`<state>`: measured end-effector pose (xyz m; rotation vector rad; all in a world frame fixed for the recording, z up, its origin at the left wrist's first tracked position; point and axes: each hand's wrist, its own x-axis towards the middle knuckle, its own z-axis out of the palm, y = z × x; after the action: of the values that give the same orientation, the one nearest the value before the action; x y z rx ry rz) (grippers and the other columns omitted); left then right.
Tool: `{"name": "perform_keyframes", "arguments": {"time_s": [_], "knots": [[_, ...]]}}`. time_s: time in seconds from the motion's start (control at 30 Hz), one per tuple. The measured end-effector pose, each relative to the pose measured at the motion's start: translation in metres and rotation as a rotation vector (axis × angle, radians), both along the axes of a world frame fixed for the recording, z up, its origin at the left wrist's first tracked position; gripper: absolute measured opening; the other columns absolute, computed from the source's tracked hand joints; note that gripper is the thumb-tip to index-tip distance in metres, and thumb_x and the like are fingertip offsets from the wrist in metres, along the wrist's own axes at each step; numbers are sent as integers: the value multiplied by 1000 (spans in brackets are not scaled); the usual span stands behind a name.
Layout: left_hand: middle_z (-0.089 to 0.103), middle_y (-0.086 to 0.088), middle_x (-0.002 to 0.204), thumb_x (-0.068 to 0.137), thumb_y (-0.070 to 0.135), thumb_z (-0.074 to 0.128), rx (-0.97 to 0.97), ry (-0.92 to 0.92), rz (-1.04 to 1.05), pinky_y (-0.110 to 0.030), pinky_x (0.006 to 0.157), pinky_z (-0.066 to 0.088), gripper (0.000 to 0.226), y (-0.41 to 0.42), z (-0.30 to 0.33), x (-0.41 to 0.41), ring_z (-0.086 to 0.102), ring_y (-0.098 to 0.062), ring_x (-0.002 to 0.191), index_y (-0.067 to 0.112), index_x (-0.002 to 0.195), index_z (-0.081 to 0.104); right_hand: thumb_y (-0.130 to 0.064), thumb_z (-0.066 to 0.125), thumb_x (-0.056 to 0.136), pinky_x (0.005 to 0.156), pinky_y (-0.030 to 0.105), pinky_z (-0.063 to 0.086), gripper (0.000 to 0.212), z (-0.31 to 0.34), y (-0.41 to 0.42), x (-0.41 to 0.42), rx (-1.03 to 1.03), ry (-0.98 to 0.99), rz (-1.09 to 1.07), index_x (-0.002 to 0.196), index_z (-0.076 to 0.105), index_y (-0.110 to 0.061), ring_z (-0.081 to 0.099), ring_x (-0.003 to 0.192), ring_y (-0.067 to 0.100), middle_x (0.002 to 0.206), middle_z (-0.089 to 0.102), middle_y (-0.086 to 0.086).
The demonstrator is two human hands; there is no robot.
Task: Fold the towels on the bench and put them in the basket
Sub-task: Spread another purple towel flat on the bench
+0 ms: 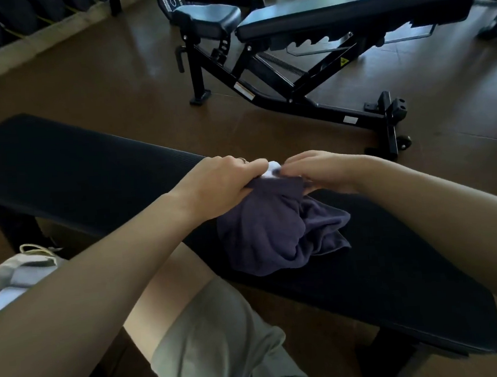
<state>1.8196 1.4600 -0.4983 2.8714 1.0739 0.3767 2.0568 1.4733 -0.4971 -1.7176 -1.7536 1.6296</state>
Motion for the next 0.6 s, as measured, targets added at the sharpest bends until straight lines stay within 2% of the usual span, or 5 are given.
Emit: {"name": "perform_keyframes", "arguments": {"time_s": [0.1,0.2,0.4,0.5,0.6], "knots": [[43,12,71,101,33,47,48,-87,-7,-36,56,38,15,-1,5,1,52,-26,59,24,95,37,-19,59,97,77,33,45,12,2,-2,-9,-49,135,-16,88,61,-12,49,79,18,88,54,5],[56,8,73,103,29,49,-51,-244,63,-38,54,47,17,-1,7,-7,58,-20,60,22,94,36,-13,54,99,66,26,43,24,1,-1,-12,-66,208,-68,76,56,-16,48,66,11,73,53,-2],[55,2,79,109,13,40,-549,-899,395,-19,58,45,25,4,14,-10,52,-3,65,15,86,51,-5,57,93,62,28,41,36,-6,3,-7,101,26,-233,59,55,-18,46,67,15,65,51,-1],[67,-5,103,111,26,34,-889,-1249,674,-33,88,56,31,1,26,-5,66,-19,97,21,103,62,-4,56,89,58,27,38,30,-5,5,-1,194,-171,-283,61,55,-15,46,68,18,65,51,2],[64,-8,98,111,31,33,-1045,-1508,779,-38,95,51,34,4,45,-13,63,-21,94,14,102,61,-9,62,87,55,27,34,27,-10,6,14,291,-480,-219,61,55,-14,45,63,18,64,50,1]]}}
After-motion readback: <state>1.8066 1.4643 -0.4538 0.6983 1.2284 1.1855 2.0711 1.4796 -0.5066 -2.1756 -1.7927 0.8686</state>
